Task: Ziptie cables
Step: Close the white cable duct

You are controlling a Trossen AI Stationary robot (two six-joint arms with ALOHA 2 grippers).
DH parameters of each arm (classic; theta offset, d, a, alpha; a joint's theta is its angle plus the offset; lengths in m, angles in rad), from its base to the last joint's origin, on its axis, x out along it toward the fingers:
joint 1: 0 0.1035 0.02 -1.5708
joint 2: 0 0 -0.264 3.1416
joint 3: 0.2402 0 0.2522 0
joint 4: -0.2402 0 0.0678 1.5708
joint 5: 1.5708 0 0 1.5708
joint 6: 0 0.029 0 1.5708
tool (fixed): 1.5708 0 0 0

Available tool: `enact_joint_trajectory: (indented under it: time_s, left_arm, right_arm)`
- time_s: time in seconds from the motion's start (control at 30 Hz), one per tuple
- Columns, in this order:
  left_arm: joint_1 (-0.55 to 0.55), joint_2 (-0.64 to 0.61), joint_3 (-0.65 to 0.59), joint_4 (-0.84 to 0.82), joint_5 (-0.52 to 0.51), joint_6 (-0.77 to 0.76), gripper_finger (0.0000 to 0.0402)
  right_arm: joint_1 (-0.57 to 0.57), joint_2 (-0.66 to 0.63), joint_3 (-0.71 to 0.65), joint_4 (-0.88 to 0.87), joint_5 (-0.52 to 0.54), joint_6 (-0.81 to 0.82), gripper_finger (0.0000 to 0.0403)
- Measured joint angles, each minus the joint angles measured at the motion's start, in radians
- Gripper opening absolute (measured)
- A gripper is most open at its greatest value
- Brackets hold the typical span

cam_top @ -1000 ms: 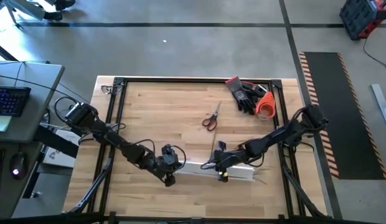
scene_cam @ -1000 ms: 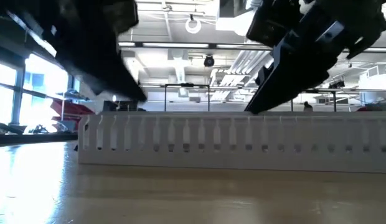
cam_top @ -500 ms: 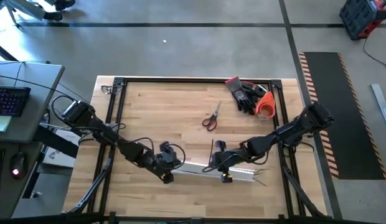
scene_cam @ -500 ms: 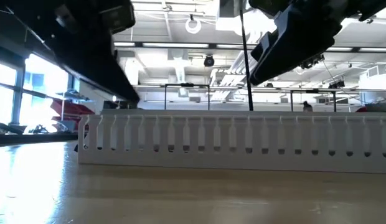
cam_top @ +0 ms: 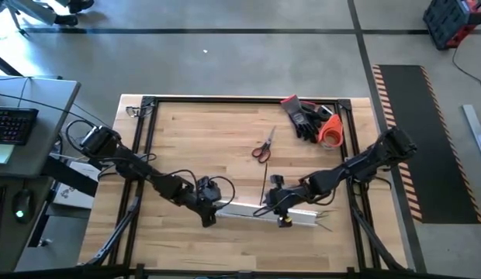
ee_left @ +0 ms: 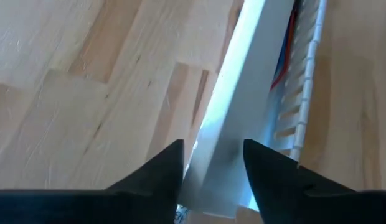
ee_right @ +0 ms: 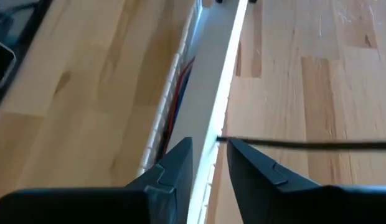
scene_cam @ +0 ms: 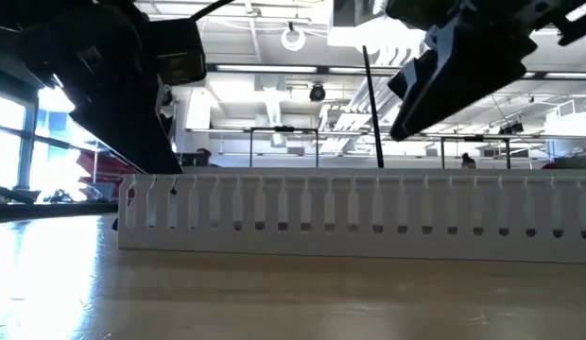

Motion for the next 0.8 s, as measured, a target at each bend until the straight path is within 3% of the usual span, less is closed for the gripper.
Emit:
enact_joint_trajectory:
  time_s: [0.17,0.3,0.53,0.8]
  left_arm:
    - [-0.001,-0.004,0.004,-0.006,0.003,0.002,0.0066]
    - [-0.004,-0.008,0.021,-0.012,0.006,0.013,0.0012]
    - [-0.009,-0.058,0.065,-0.110,-0.087,0.015,0.0009]
    - [0.003,-0.134,0.076,-0.127,-0.093,0.028,0.0008]
  right_arm:
    - [0.005,0.000,-0.001,-0.041,0.029,-0.016,0.0087]
    - [0.008,0.000,-0.008,-0.074,0.062,-0.138,0.0087]
    - [-0.024,-0.009,-0.042,-0.056,0.113,-0.269,0.0087]
    - [-0.049,-0.118,-0.042,-0.044,0.141,-0.286,0.0087]
